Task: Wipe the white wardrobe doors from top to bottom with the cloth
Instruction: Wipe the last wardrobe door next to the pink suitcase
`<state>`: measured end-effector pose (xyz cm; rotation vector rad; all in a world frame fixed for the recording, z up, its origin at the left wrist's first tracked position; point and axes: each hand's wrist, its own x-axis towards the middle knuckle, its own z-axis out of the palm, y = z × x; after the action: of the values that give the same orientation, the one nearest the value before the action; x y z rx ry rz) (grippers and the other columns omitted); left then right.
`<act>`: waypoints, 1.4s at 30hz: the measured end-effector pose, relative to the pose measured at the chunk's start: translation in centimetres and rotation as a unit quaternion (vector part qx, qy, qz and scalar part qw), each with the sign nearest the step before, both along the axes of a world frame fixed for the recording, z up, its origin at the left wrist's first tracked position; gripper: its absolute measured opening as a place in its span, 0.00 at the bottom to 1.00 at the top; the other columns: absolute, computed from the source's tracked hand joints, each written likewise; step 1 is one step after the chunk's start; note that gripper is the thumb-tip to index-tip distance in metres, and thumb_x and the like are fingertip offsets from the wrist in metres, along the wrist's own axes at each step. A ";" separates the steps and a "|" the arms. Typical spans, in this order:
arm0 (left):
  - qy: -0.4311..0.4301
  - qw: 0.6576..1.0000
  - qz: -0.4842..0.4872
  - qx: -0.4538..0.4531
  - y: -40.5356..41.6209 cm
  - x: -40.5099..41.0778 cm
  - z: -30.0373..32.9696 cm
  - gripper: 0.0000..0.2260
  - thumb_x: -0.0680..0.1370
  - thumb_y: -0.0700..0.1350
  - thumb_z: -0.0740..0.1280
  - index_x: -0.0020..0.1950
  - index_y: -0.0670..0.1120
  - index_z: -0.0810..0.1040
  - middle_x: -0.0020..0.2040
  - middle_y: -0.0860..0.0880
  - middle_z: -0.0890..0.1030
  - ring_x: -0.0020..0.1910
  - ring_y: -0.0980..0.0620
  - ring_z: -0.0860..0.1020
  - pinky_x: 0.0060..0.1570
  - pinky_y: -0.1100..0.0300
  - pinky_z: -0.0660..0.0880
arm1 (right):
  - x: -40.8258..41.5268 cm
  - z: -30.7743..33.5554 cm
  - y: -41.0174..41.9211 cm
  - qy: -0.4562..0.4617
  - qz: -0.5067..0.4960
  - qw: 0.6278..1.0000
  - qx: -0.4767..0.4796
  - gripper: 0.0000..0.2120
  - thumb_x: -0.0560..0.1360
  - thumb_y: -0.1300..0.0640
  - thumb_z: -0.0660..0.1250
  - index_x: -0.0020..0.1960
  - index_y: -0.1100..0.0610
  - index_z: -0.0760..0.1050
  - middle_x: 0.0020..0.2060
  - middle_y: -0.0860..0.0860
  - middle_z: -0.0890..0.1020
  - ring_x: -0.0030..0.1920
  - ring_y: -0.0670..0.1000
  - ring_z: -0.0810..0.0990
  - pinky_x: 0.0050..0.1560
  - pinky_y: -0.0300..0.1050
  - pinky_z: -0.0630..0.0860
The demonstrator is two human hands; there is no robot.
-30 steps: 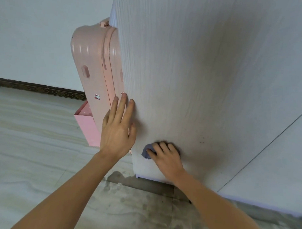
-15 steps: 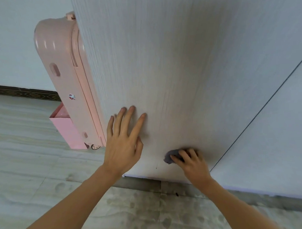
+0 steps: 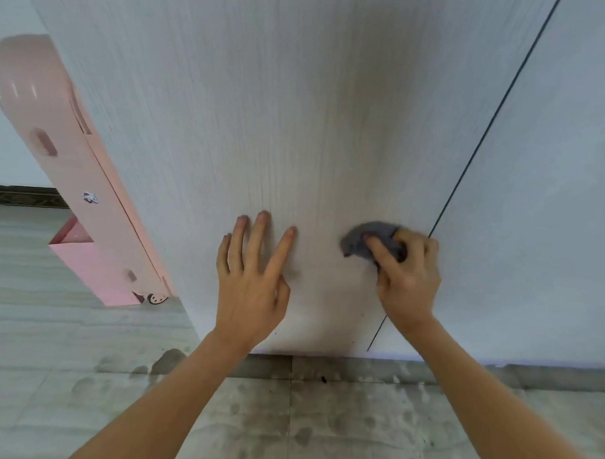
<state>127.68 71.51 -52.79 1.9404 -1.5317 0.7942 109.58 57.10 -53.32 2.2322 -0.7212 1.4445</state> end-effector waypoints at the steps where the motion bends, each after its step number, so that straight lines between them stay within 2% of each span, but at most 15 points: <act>1: -0.007 1.000 -0.013 0.010 0.1 -0.5 -0.5 0.27 0.73 0.41 0.58 0.73 0.49 0.64 0.74 0.40 0.59 0.73 0.35 0.57 0.67 0.38 0.59 | -1.2 -3.2 0.1 0.070 0.005 0.997 0.012 0.23 0.63 0.72 0.69 0.53 0.51 0.78 0.50 0.54 0.70 0.45 0.58 0.69 0.33 0.45 0.73; 3: -0.022 0.999 -0.021 0.029 0.1 -0.9 -0.8 0.27 0.74 0.42 0.56 0.74 0.50 0.62 0.74 0.40 0.58 0.73 0.35 0.57 0.67 0.38 0.59 | -3.3 -6.9 0.0 0.184 0.008 0.982 0.045 0.23 0.55 0.72 0.73 0.45 0.52 0.82 0.50 0.52 0.69 0.46 0.58 0.69 0.36 0.49 0.77; 5: -0.027 0.999 -0.018 0.032 -0.3 -1.1 -0.5 0.26 0.74 0.42 0.56 0.74 0.50 0.62 0.74 0.40 0.58 0.73 0.35 0.57 0.67 0.38 0.58 | -4.4 -6.9 -0.7 0.204 0.023 0.977 0.059 0.18 0.59 0.71 0.71 0.43 0.52 0.83 0.49 0.52 0.69 0.46 0.58 0.69 0.36 0.51 0.79; 8: -0.017 0.999 -0.013 0.024 -0.9 -1.2 0.1 0.26 0.74 0.42 0.56 0.74 0.49 0.62 0.74 0.40 0.57 0.73 0.35 0.55 0.68 0.38 0.57 | -3.9 -2.3 -1.5 0.121 0.049 0.991 0.028 0.17 0.68 0.67 0.62 0.49 0.52 0.82 0.48 0.54 0.70 0.45 0.58 0.69 0.35 0.50 0.77; 12: -0.019 0.999 -0.002 0.031 -1.6 -0.5 0.6 0.27 0.73 0.42 0.58 0.73 0.47 0.62 0.73 0.37 0.57 0.73 0.34 0.55 0.66 0.36 0.61 | -2.4 6.1 -2.6 -0.067 0.034 0.997 -0.005 0.16 0.72 0.68 0.66 0.55 0.52 0.80 0.50 0.53 0.70 0.47 0.57 0.69 0.37 0.42 0.68; 14: -0.014 0.999 0.013 0.039 -1.7 -0.5 0.6 0.28 0.72 0.42 0.58 0.73 0.46 0.61 0.73 0.36 0.57 0.73 0.34 0.54 0.65 0.36 0.61 | -2.2 6.7 -2.9 -0.088 0.020 0.996 -0.012 0.17 0.72 0.69 0.66 0.55 0.52 0.81 0.50 0.52 0.70 0.48 0.56 0.69 0.37 0.41 0.67; 17: -0.007 0.999 0.028 0.039 -1.3 -1.0 0.4 0.29 0.71 0.40 0.60 0.73 0.46 0.61 0.73 0.35 0.58 0.73 0.33 0.55 0.65 0.36 0.62 | -2.9 2.3 -2.6 0.001 0.016 0.999 -0.035 0.20 0.69 0.68 0.70 0.57 0.51 0.79 0.51 0.54 0.71 0.46 0.57 0.69 0.35 0.45 0.73; 21: -0.015 0.998 0.044 0.052 -0.4 -0.8 -0.6 0.31 0.70 0.39 0.62 0.74 0.47 0.62 0.74 0.37 0.57 0.73 0.34 0.55 0.64 0.37 0.63 | -4.2 -3.7 -2.2 0.092 0.029 0.995 0.025 0.20 0.66 0.67 0.72 0.55 0.53 0.81 0.49 0.53 0.70 0.45 0.57 0.69 0.29 0.46 0.76; 24: -0.022 0.997 0.042 0.062 0.9 -0.8 -2.6 0.32 0.70 0.40 0.62 0.74 0.48 0.61 0.74 0.38 0.57 0.73 0.35 0.55 0.64 0.37 0.64 | -4.3 -6.5 -1.2 0.102 0.032 0.993 0.050 0.19 0.66 0.67 0.73 0.55 0.54 0.80 0.48 0.53 0.70 0.44 0.56 0.70 0.29 0.45 0.76; 29: -0.028 0.997 0.023 0.062 1.0 -0.6 -6.0 0.31 0.69 0.39 0.63 0.73 0.48 0.63 0.74 0.37 0.58 0.72 0.33 0.56 0.64 0.35 0.61 | -3.7 -9.8 0.0 0.098 -0.016 0.991 0.090 0.24 0.64 0.66 0.74 0.56 0.53 0.71 0.48 0.54 0.73 0.46 0.57 0.71 0.25 0.44 0.74; 33: -0.053 0.997 0.016 0.049 -0.5 0.7 -8.6 0.29 0.70 0.41 0.61 0.73 0.48 0.64 0.73 0.37 0.56 0.72 0.33 0.55 0.65 0.34 0.59 | -3.2 -14.5 0.2 0.118 -0.039 0.989 0.081 0.26 0.61 0.67 0.75 0.54 0.53 0.70 0.48 0.56 0.73 0.45 0.57 0.70 0.24 0.43 0.73; 35: -0.057 0.997 0.015 0.039 -1.1 1.1 -9.7 0.28 0.71 0.42 0.61 0.73 0.47 0.65 0.74 0.37 0.55 0.73 0.33 0.53 0.66 0.33 0.58 | -2.8 -17.2 0.7 0.121 -0.037 0.984 0.126 0.26 0.60 0.69 0.75 0.53 0.54 0.70 0.48 0.56 0.72 0.46 0.58 0.69 0.22 0.44 0.73; 37: -0.055 0.998 0.002 0.030 -1.2 1.2 -10.3 0.28 0.72 0.42 0.60 0.73 0.47 0.65 0.74 0.37 0.54 0.73 0.33 0.52 0.66 0.34 0.56 | -2.2 -18.2 2.2 0.045 -0.055 0.962 0.263 0.22 0.62 0.71 0.72 0.52 0.56 0.72 0.48 0.57 0.71 0.47 0.60 0.70 0.22 0.47 0.75; 39: -0.062 0.998 0.000 0.021 -1.2 1.4 -10.7 0.27 0.73 0.42 0.60 0.73 0.47 0.65 0.74 0.37 0.54 0.73 0.33 0.52 0.67 0.35 0.56 | -1.2 -17.0 3.0 -0.069 -0.050 0.931 0.355 0.14 0.66 0.71 0.65 0.50 0.61 0.75 0.47 0.59 0.73 0.47 0.62 0.74 0.29 0.47 0.74; 42: -0.067 0.998 -0.015 0.006 -1.3 1.7 -11.2 0.26 0.74 0.43 0.59 0.73 0.46 0.65 0.74 0.38 0.54 0.73 0.34 0.53 0.67 0.35 0.56 | 0.0 -13.1 3.0 -0.166 -0.025 0.930 0.328 0.13 0.69 0.69 0.61 0.51 0.62 0.76 0.47 0.59 0.74 0.43 0.59 0.75 0.35 0.44 0.69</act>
<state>129.42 70.19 -63.96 1.9022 -1.6432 0.9216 109.55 60.12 -66.39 2.4055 -1.5573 1.7661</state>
